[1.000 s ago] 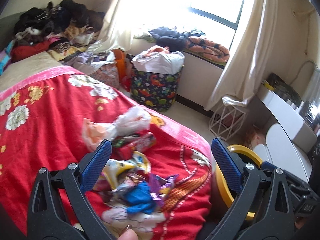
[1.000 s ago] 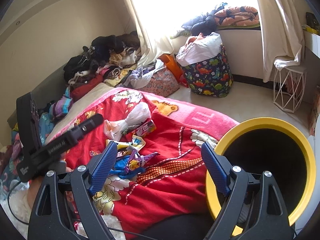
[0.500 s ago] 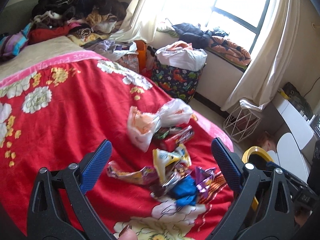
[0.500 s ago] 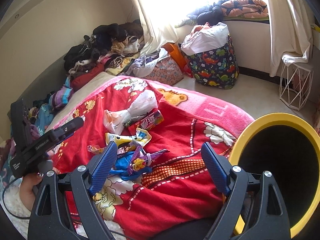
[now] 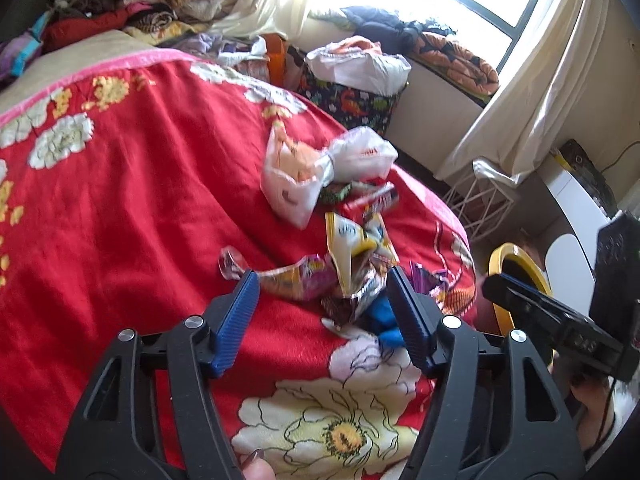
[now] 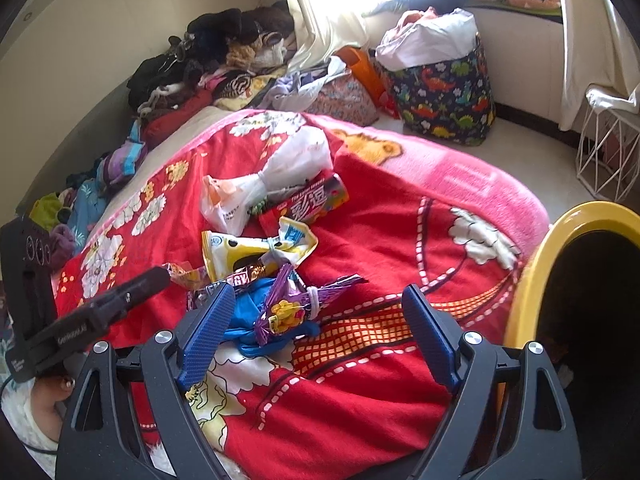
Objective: Collect trash
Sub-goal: 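Grasp the purple candy wrapper with the right tool while the left tool grasps a silver wrapper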
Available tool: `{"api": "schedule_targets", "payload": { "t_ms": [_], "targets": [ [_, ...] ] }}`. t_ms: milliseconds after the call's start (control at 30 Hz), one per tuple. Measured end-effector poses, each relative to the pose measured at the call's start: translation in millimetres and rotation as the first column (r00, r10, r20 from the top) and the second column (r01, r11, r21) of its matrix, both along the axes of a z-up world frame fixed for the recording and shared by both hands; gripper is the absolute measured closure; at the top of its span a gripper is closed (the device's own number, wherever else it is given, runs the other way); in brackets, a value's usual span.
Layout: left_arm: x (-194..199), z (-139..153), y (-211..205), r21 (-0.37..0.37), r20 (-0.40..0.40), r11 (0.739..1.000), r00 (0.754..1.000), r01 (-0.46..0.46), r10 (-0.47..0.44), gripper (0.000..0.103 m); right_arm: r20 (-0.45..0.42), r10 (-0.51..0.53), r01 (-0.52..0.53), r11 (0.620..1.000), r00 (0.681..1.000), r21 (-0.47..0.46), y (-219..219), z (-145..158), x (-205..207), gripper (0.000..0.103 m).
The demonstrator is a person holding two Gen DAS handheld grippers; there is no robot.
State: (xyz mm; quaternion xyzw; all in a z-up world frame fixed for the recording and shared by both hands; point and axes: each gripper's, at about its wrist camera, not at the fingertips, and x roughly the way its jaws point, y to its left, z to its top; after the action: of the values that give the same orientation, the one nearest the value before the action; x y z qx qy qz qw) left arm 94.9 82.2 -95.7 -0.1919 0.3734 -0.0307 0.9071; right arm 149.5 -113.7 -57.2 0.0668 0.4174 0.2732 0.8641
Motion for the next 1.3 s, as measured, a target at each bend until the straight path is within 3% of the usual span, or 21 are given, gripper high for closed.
{"api": "schedule_targets", "payload": {
  "t_ms": [500,567,633,700,867,1133,1300],
  "targets": [
    [12,-18,-12,-0.005,-0.053,0.998,0.996,0.065,-0.065,0.055,-0.156,0.041,-0.037,0.999,0.987,0.024,20,-37,35,0.031],
    [13,-19,-13,-0.008,-0.056,0.998,0.996,0.067,-0.068,0.059,-0.17,0.05,-0.045,0.998,0.984,0.033,22,-41,38,0.04],
    [15,-20,-15,-0.007,-0.059,0.997,0.996,0.071,-0.071,0.062,-0.185,0.069,-0.06,0.997,0.98,0.054,23,-43,40,0.057],
    [16,-20,-17,-0.009,-0.058,0.997,0.995,0.076,-0.077,0.066,-0.179,0.078,-0.068,0.996,0.981,0.064,24,-42,40,0.063],
    [18,-22,-22,-0.011,-0.063,0.996,0.994,0.088,-0.088,0.076,-0.129,0.083,-0.075,0.995,0.988,0.07,21,-35,31,0.067],
    [20,-25,-35,0.021,-0.093,0.993,0.989,0.117,-0.115,0.077,-0.095,0.051,-0.042,0.995,0.994,0.092,5,-24,21,0.068],
    [20,-28,-38,0.029,-0.113,0.993,0.987,0.116,-0.112,0.084,-0.079,0.047,-0.038,0.993,0.996,0.108,-5,-16,12,0.068]
  ]
}}
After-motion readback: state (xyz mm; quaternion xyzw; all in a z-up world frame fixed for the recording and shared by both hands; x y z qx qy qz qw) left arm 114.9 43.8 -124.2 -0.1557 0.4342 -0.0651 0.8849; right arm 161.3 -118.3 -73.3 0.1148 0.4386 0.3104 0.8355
